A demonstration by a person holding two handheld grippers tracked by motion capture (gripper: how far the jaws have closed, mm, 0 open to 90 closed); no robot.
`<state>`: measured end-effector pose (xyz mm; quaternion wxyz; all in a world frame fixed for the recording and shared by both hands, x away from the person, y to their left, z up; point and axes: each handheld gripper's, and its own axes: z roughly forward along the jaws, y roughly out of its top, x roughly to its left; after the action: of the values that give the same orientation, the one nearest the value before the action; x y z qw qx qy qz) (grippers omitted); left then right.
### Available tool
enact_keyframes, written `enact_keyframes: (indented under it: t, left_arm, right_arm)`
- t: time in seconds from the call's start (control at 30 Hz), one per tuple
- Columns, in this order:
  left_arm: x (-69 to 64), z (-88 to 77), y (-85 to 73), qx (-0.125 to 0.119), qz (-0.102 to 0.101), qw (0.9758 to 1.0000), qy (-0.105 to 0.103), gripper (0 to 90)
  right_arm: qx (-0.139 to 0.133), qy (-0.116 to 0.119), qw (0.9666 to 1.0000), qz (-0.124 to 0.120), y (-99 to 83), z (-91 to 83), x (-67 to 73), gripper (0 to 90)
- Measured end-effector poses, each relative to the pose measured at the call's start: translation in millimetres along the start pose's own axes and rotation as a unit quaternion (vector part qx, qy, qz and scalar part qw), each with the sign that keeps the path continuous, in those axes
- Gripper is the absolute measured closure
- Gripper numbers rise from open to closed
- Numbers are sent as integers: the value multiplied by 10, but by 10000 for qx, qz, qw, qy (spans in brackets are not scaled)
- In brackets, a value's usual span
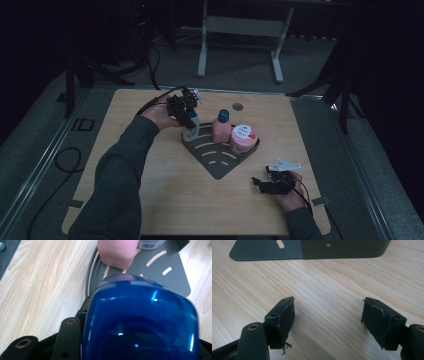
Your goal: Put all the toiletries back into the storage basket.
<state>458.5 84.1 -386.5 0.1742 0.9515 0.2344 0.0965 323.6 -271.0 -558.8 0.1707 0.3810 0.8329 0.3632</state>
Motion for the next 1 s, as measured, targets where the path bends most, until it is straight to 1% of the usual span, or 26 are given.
enact_keyframes:
  t: [0.1, 0.3, 0.4, 0.53, 0.67, 0.77, 0.87, 1.0]
  left_arm:
    - [4, 40, 25, -14, 10, 10000, 15, 546]
    - [6, 117, 58, 14, 25, 10000, -21, 546]
    - [23, 175, 78, -4, -13, 10000, -79, 546]
    - [41, 232, 100, -10, -18, 10000, -83, 546]
    - [51, 251, 111, -5, -14, 9999, -102, 546]
    - [70, 292, 140, -27, 45, 10000, -56, 546]
    - [90, 312, 158, -16, 77, 10000, -56, 546]
    - [127, 344, 167, -95, 10, 9999, -89, 546]
  right_arm:
    - [2, -2, 10000, -1, 0, -1, 0, 260]
    - [3, -2, 10000, -3, 0, -1, 0, 260]
    - [6, 0, 10000, 2, 0, -1, 1, 260]
    - [3, 0, 10000, -10, 0, -1, 1, 260]
    - [5, 3, 10000, -3, 0, -1, 2, 260]
    - [10, 5, 10000, 1, 0, -2, 2, 260]
    - [12, 6, 10000, 6, 1, -2, 4, 259]
    - [10, 11, 10000, 1, 2, 0, 5, 258]
